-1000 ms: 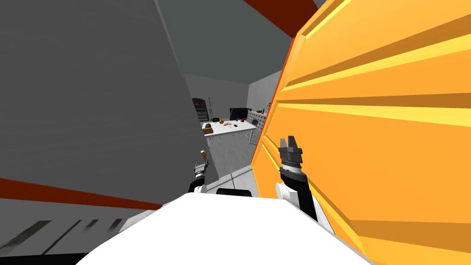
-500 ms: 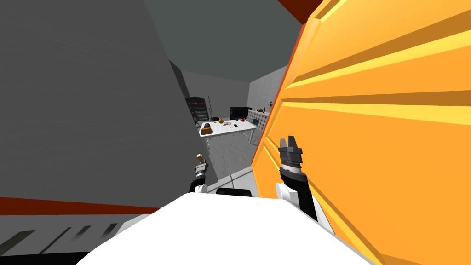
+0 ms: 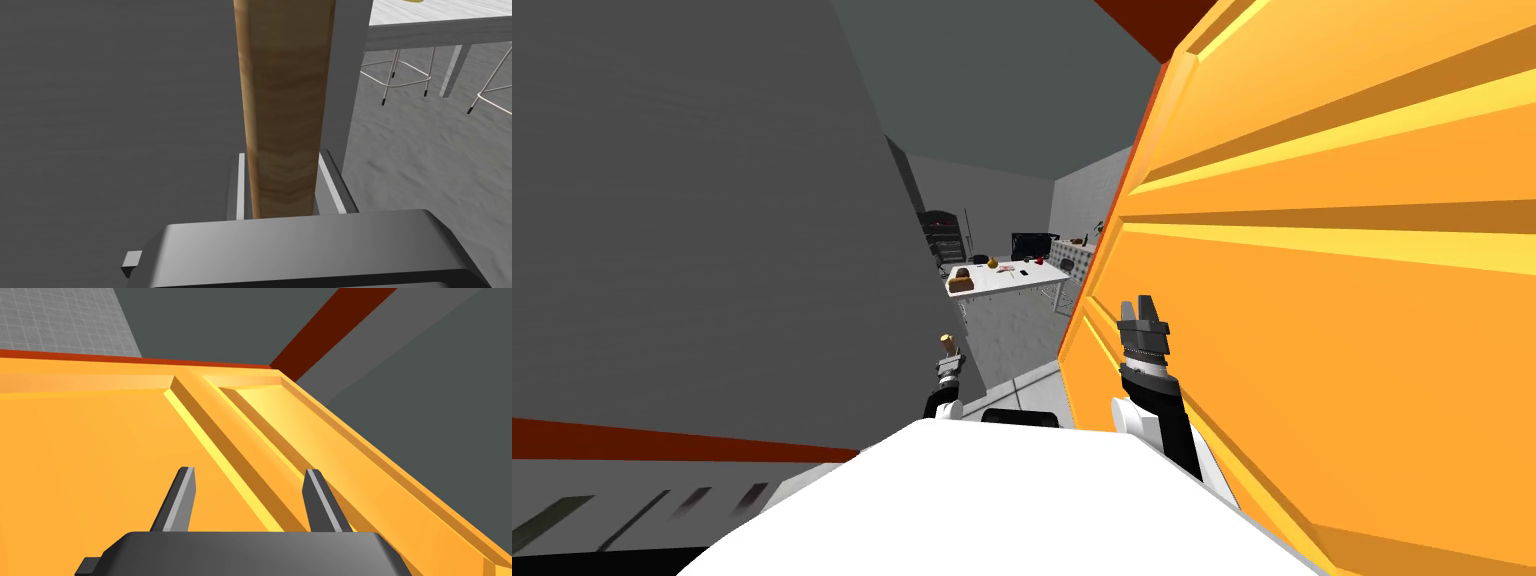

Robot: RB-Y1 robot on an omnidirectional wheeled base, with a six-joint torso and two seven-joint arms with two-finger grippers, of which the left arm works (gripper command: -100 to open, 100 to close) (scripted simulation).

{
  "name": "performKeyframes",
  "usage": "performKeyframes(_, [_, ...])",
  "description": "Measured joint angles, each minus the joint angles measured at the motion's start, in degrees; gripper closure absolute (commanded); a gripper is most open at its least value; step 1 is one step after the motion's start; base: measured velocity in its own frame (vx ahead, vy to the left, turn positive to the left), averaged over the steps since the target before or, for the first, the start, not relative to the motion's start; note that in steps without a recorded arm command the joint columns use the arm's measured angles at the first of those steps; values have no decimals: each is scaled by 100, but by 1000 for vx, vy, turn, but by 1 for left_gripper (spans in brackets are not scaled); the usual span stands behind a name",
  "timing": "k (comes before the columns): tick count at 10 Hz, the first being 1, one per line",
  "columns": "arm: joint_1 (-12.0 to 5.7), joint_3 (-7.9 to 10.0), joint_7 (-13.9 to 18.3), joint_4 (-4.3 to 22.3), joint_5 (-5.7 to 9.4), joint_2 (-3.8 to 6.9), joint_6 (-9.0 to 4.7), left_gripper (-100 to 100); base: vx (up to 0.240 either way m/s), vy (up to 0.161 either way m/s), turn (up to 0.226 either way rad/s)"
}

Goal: Pull the door open

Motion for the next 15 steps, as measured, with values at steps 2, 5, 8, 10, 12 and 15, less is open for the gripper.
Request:
performKeyframes(2, [-44, -45, 65, 33, -21, 25, -3, 100, -213, 6, -60])
performKeyframes(5, [-53, -127, 166, 98, -47, 75, 20, 100, -238, 11, -120])
performKeyframes(8, [-12, -208, 291, 53, -71, 192, 62, 100, -224, 25, -213])
performKeyframes(10, [-7, -280, 469, 104, -99, 353, 45, 100, -128, 4, -157])
performKeyframes(12, [0, -311, 544, 155, -114, 412, 31, 100, -125, -59, -146])
performKeyframes(15, [81, -350, 736, 126, -133, 626, -29, 100, -187, -62, -128])
